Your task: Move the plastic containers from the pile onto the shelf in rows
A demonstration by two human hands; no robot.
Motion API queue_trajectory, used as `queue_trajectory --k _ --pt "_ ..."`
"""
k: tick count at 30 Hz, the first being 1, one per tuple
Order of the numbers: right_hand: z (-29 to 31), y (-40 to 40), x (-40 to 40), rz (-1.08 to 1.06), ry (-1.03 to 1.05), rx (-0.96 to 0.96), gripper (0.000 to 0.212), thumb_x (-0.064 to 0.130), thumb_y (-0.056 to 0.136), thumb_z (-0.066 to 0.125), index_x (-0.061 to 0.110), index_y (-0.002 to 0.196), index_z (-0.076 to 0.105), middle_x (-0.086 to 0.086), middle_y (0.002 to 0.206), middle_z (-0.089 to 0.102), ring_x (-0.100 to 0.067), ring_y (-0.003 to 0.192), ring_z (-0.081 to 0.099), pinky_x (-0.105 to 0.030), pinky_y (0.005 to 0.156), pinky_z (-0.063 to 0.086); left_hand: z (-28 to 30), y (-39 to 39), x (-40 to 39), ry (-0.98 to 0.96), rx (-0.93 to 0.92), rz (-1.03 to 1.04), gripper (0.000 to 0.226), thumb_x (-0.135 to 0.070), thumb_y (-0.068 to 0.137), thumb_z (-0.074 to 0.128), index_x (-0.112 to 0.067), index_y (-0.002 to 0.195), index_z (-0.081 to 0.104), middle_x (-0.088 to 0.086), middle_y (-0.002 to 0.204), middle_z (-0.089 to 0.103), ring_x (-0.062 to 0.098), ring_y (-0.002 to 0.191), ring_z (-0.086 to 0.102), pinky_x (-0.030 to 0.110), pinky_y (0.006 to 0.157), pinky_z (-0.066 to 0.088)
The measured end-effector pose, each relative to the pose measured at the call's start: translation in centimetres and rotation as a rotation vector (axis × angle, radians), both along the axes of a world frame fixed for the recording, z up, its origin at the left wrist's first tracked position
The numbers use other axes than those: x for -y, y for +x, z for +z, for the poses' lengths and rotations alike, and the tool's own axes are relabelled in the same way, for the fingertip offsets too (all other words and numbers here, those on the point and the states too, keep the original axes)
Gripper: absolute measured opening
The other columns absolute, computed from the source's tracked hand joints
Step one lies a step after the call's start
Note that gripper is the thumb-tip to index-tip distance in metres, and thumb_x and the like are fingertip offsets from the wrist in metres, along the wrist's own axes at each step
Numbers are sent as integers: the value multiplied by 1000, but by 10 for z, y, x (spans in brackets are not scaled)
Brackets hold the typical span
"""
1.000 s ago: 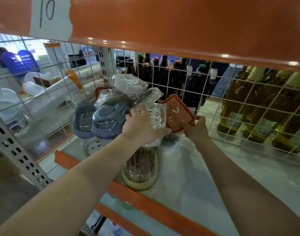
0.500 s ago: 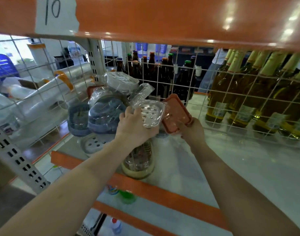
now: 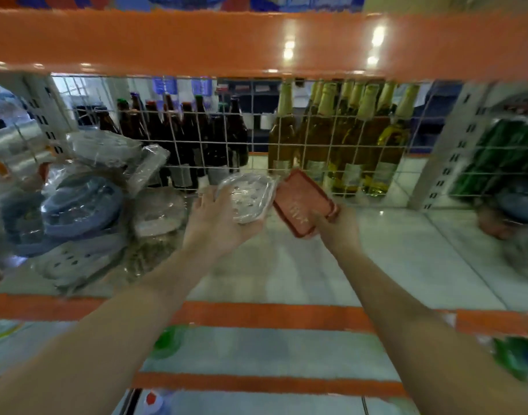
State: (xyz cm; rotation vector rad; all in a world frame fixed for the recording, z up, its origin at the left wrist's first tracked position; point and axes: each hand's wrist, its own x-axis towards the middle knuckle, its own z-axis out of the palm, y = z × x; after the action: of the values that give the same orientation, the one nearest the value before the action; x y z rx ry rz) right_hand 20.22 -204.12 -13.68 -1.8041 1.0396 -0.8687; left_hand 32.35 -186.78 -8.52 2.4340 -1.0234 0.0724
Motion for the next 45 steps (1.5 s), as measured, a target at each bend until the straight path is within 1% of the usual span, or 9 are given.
queue_trajectory --k 7,13,20,24,27,30,34,39,45 --pt "1 -148 45 -112 -24 -41 34 32 87 62 7 109 59 -3 93 65 -19 79 60 -23 54 39 -3 -114 62 -39 -31 -127 88 -65 71 57 -18 142 36 8 140 40 30 125 39 38 101 35" --pt "2 -281 72 -251 -34 -77 33 34 89 61 6 107 60 -3 93 65 -21 87 61 -28 71 43 -8 -219 118 -65 -112 -286 96 -72 67 57 -11 140 40 11 143 40 29 128 38 34 103 31" --pt "10 -407 90 -470 -84 -55 26 26 92 58 3 105 54 -3 88 57 -19 81 52 -25 64 35 -9 -328 182 -86 -152 -453 90 -63 76 62 -10 143 34 12 147 33 31 131 33 38 105 31" --pt "6 -458 94 -598 -58 73 18 25 92 59 13 103 51 5 84 54 -12 78 49 -22 58 31 -5 -378 217 -89 -162 -535 96 -66 74 61 -9 145 33 13 147 33 32 133 32 36 107 28" --pt "-3 -493 105 -689 -31 74 24 34 90 60 14 96 50 2 81 53 -17 77 51 -28 66 37 -5 -411 241 -127 -137 -629 88 -59 77 64 -11 144 35 12 145 36 31 130 35 34 106 29" --pt "-6 -524 118 -771 -36 117 22 32 89 62 13 90 50 5 74 49 -17 71 50 -32 67 41 0 -440 270 -138 -68 -717 103 -73 65 54 -12 145 33 7 143 37 27 129 36 34 104 30" --pt "-2 -563 151 -862 -60 170 28 34 89 61 19 110 49 5 88 56 -22 89 60 -41 83 50 9 -477 327 -174 -20 -765 98 -71 70 58 -12 144 34 6 144 35 29 131 34 41 107 32" --pt "-3 -599 216 -923 -47 228 24 32 90 59 26 106 42 3 94 57 -24 94 61 -48 90 49 14 -515 396 -147 66 -825 97 -67 74 59 -12 147 27 7 149 29 28 135 27 37 110 23" --pt "-3 -627 286 -926 -26 278 24 31 92 57 26 110 42 8 96 57 -17 96 59 -38 88 50 29 -555 474 -176 77 -905 97 -65 76 60 -13 149 23 6 153 21 29 139 22 41 109 26"
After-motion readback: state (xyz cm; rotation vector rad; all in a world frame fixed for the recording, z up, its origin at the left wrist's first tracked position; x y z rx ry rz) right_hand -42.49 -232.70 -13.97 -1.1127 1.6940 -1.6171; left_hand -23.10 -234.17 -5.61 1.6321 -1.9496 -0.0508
